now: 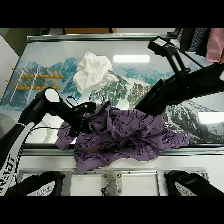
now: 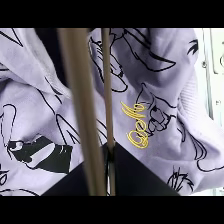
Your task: Fold the clothes and pants, and hang the long-sleeved shirts on hangers.
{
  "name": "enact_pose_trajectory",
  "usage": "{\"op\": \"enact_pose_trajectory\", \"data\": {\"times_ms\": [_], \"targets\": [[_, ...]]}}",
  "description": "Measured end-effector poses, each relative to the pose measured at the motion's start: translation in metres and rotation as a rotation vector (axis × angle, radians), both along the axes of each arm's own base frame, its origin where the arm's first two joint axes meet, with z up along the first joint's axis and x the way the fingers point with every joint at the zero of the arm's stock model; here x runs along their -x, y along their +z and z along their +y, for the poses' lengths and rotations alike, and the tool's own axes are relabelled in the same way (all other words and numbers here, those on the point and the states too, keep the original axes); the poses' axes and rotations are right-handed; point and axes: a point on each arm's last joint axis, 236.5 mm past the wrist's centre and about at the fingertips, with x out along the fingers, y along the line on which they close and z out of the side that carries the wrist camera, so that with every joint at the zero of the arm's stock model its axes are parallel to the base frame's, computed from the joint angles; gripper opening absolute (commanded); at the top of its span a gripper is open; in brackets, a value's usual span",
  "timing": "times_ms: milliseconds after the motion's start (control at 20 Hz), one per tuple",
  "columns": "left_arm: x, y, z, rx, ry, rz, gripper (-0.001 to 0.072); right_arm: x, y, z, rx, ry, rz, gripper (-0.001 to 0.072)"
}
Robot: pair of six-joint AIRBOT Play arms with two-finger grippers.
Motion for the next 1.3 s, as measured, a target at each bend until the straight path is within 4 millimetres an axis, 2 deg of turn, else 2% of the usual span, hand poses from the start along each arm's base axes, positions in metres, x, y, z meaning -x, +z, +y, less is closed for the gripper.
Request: {"op": "enact_pose_trajectory", "data": {"times_ms": [200, 300, 450, 600, 850, 1050, 1300], "targets": [[0.000, 0.000, 0.000, 0.000, -0.001, 0.001, 0.0018, -0.001, -0.015, -0.041, -0.145, 0.078, 0.008, 0.0614], [0.000, 0.000, 0.000, 0.000, -0.001, 0.002, 0.0018, -0.006, -0.032, -0.064, -0.221, 0.080, -0.008, 0.0614], [0.000, 0.000, 0.000, 0.000, -0.001, 0.002, 0.0019, -0.003, -0.053, -0.077, -0.344, 0.105, -0.035, 0.0614], [0.001, 0.000, 0.000, -0.001, -0.001, 0.002, 0.0018, 0.005, -0.072, -0.073, -0.437, 0.142, -0.040, 0.0614], [0.001, 0.000, 0.000, -0.001, -0.001, 0.002, 0.0018, 0.011, -0.096, -0.047, -0.504, 0.216, -0.022, 0.0614], [0.001, 0.000, 0.000, -0.001, -0.001, 0.002, 0.0018, 0.008, -0.103, -0.026, -0.542, 0.251, -0.014, 0.0614], [0.001, -0.001, 0.003, -0.012, -0.005, 0.001, 0.0018, 0.008, -0.109, -0.017, -0.554, 0.268, 0.001, 0.0614]]}}
